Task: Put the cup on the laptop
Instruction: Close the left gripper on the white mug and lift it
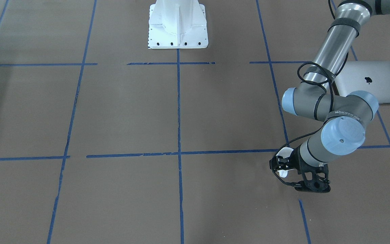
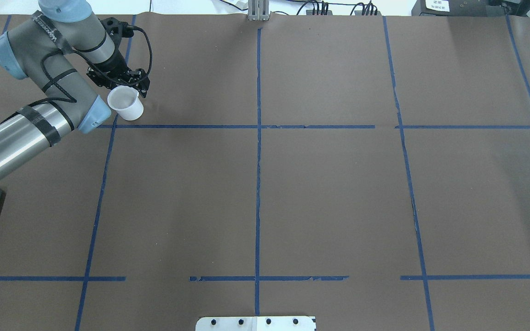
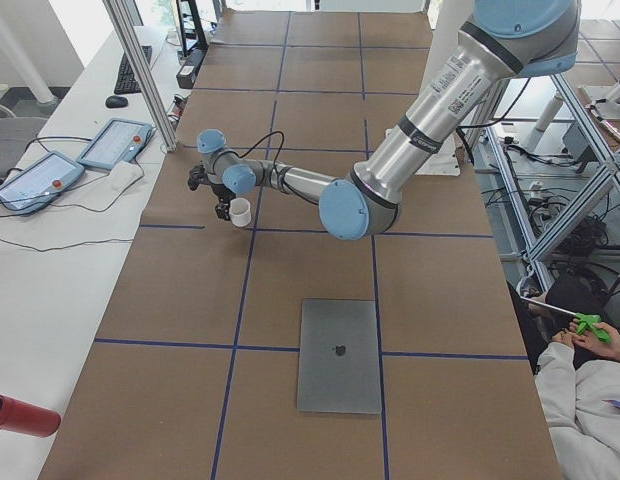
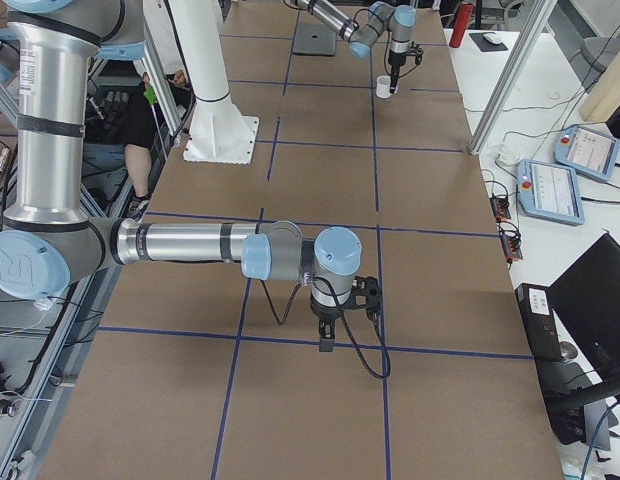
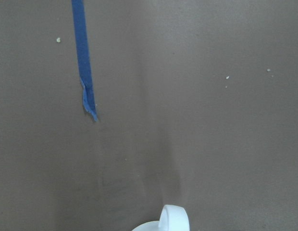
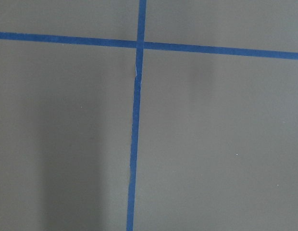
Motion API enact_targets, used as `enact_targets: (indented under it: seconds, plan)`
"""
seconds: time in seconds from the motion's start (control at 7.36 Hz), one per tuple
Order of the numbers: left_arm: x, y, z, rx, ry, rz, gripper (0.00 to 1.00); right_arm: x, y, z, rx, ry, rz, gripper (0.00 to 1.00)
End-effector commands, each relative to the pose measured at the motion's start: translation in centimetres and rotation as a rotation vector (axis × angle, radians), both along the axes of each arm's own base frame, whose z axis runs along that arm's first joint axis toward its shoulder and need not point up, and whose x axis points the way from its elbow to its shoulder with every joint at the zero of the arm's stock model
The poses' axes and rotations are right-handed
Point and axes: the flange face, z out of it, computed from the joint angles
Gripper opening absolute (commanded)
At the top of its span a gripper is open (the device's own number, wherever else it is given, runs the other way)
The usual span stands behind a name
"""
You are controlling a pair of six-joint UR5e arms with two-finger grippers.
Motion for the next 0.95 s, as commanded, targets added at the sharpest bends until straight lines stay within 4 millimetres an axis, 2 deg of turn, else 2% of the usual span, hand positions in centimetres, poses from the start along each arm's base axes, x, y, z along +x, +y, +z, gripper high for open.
enact_targets:
  seconds: [0.0, 0.14, 0.27, 0.41, 0.54, 0.68, 0.81]
  plan:
    - [0.2, 0.1, 0.2, -0.007, 0.002, 0.010, 0.00, 0.0, 0.0, 0.0, 0.000, 0.000, 0.000, 1.00]
    - [0.0, 0.1, 0.4, -0.024, 0.003, 0.007, 0.00, 0.0, 0.0, 0.0, 0.001, 0.000, -0.001, 1.00]
    - [-1.0, -0.2, 0.1, -0.051, 0.038, 0.019, 0.00, 0.0, 0.0, 0.0, 0.001, 0.000, -0.001, 1.00]
    - [-3.3, -1.2, -0.2, -0.080, 0.061, 0.006, 0.00, 0.0, 0.0, 0.0, 0.000, 0.000, 0.000, 1.00]
    - [-6.2, -2.3, -0.1, -0.120, 0.049, -0.029, 0.00, 0.0, 0.0, 0.0, 0.001, 0.000, -0.001, 1.00]
    - [-10.6, -2.8, 0.6, -0.164, 0.020, -0.075, 0.00, 0.0, 0.0, 0.0, 0.000, 0.000, 0.000, 1.00]
    - [-13.7, -0.9, 1.3, -0.169, 0.011, -0.085, 0.00, 0.0, 0.0, 0.0, 0.001, 0.000, -0.001, 1.00]
